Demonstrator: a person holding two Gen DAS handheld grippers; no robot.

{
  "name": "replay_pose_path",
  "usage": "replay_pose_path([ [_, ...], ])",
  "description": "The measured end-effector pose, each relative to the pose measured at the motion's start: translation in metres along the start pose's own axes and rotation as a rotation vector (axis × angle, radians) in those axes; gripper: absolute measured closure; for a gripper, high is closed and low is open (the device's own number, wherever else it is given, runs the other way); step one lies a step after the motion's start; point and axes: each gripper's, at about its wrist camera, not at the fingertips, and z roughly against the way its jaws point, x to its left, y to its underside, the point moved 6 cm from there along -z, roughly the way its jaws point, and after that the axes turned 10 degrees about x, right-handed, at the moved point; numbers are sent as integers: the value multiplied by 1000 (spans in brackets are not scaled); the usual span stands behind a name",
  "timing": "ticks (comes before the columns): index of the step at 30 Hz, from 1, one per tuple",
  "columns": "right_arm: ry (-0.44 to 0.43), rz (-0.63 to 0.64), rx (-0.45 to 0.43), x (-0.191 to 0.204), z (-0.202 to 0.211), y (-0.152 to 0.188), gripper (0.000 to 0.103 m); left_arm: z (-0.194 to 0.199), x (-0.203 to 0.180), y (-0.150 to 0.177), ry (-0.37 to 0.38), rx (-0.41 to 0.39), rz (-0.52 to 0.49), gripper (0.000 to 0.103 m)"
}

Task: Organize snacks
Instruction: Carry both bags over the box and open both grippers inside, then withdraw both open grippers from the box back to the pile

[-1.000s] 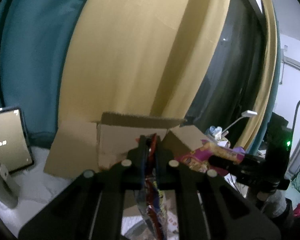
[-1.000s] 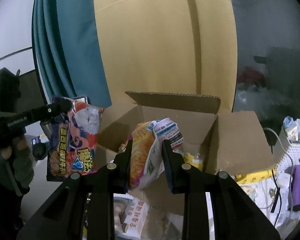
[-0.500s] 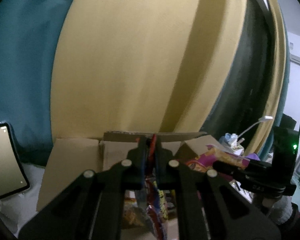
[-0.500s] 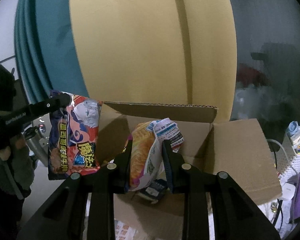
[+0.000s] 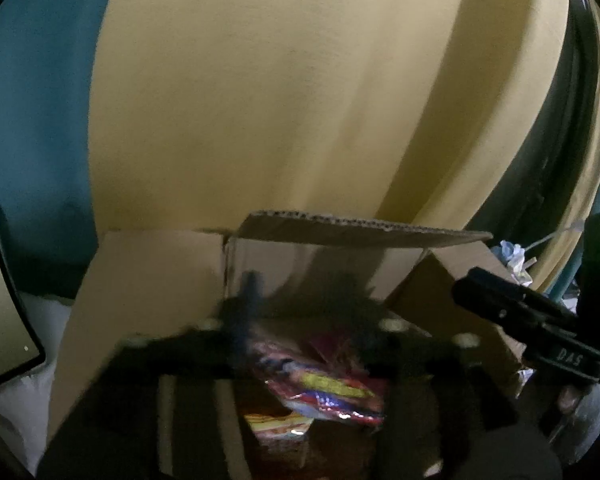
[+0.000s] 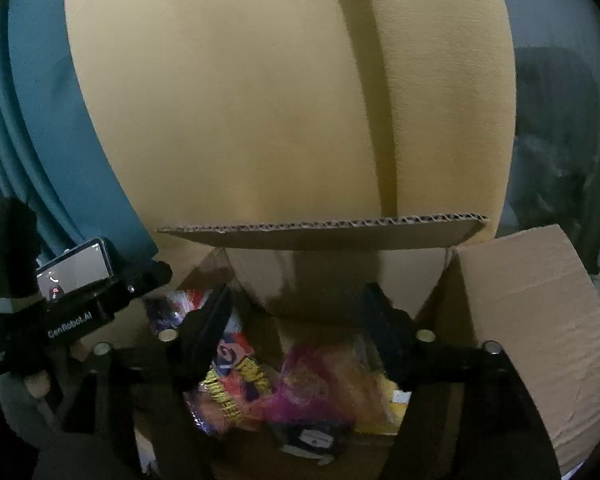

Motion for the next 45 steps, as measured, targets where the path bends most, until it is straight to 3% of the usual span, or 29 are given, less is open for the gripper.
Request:
replay_pose_path([
  [6,2,6,25,1,-1,8,32,15,-1,9,7,6,-5,39],
  [18,19,22,2,15,35,30,32,55,-33,40,45,3,-46,31],
  [34,35,50,2,34,98,89,32,114,-60,104,67,5,-90,30],
  [45,55,58,38,43,125,144,31,126,-63,160,72,64,-90,29],
])
